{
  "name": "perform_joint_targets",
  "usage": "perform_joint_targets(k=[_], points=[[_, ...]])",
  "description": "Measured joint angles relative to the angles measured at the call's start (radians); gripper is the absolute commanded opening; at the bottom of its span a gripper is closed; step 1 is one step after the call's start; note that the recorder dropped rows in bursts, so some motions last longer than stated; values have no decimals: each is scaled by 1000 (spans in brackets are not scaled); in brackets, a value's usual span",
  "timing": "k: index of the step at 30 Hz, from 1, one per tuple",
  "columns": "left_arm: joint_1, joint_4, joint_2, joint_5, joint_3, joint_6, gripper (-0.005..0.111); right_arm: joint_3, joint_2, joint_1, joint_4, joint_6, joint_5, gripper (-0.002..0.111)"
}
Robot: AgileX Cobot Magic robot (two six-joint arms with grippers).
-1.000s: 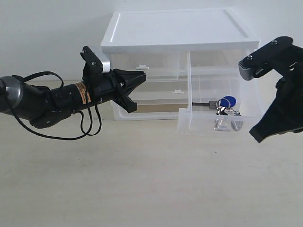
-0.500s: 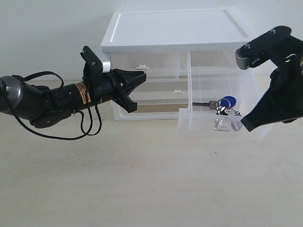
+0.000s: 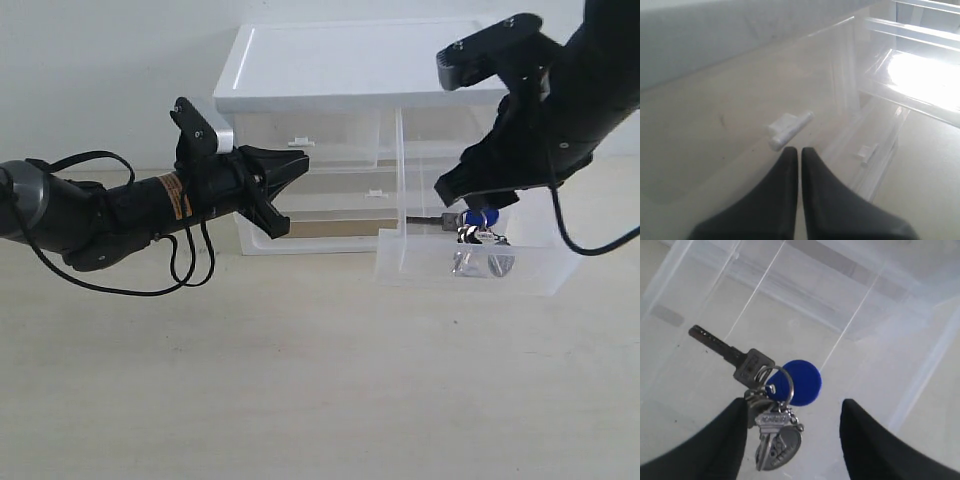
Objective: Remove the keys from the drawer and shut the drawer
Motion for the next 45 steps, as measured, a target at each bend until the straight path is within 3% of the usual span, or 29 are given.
perform_joint_targets(k=[33, 36, 40, 45], points=[[0, 2, -2, 2, -2, -6, 4, -45, 154, 0, 10, 72, -31, 50], [0, 2, -2, 2, -2, -6, 4, -47, 163, 0, 12, 72, -22, 37], [0, 2, -2, 2, -2, -6, 4, -47, 165, 0, 15, 59, -23, 0], [0, 2, -2, 2, -2, -6, 4, -49, 165, 2, 4, 9, -57, 0]])
